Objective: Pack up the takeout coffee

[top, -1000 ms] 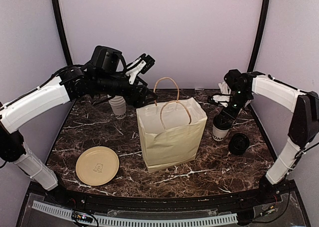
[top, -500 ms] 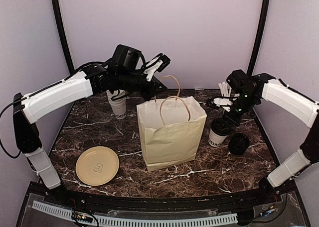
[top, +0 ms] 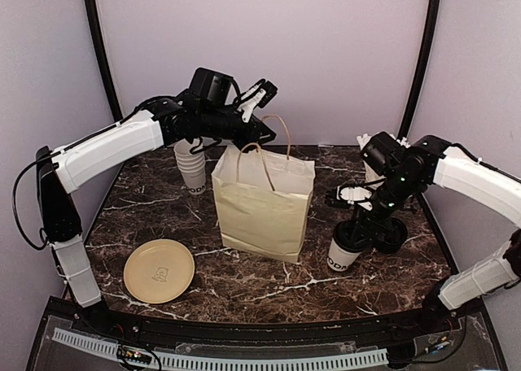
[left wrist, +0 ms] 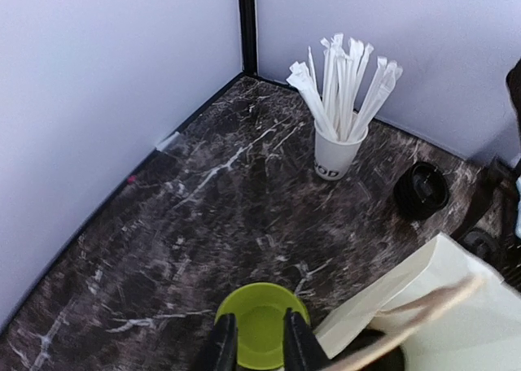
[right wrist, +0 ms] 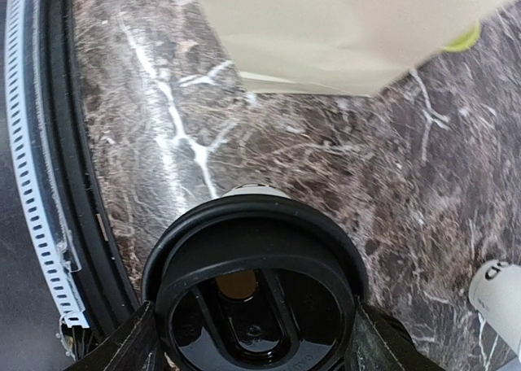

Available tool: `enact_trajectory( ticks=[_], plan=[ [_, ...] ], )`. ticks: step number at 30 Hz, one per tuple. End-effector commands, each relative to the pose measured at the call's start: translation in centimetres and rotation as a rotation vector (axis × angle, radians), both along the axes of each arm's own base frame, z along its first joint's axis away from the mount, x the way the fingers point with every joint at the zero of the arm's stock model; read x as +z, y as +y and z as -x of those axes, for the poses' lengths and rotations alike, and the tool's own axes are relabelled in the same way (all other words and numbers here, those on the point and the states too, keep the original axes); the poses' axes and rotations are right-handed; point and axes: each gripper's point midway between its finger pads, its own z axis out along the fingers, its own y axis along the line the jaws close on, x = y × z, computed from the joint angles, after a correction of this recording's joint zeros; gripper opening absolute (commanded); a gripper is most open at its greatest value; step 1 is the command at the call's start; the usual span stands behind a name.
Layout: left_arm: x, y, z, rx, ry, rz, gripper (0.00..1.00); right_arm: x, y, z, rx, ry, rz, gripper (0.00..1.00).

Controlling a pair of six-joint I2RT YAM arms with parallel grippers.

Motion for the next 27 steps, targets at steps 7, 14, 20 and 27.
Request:
enact_trajectory(
  ticks=[7, 14, 20, 27],
  plan=[
    [4.0, 1.7, 0.3, 0.057, -0.053, 0.02, 0.66, 1.8, 4.3, 4.6, 0.214, 0.008, -0.048, 0.68],
    [8.4, 6.6, 3.4, 0.126, -0.111, 0.025, 0.8, 3.3, 8.2, 8.1, 0.386, -0.022, -0.048, 0.69],
    [7.2, 11.4, 5.7, 0.233, -0.076, -0.037, 0.81, 2.8, 14.0, 8.3, 0.477, -0.105, -0.033, 0.69],
    [7.2, 14.4, 8.8, 0.252, -0.046, 0.0, 0.8, 1.2, 20.3, 8.0, 0.511, -0.14, 0.002, 0.69]
  ],
)
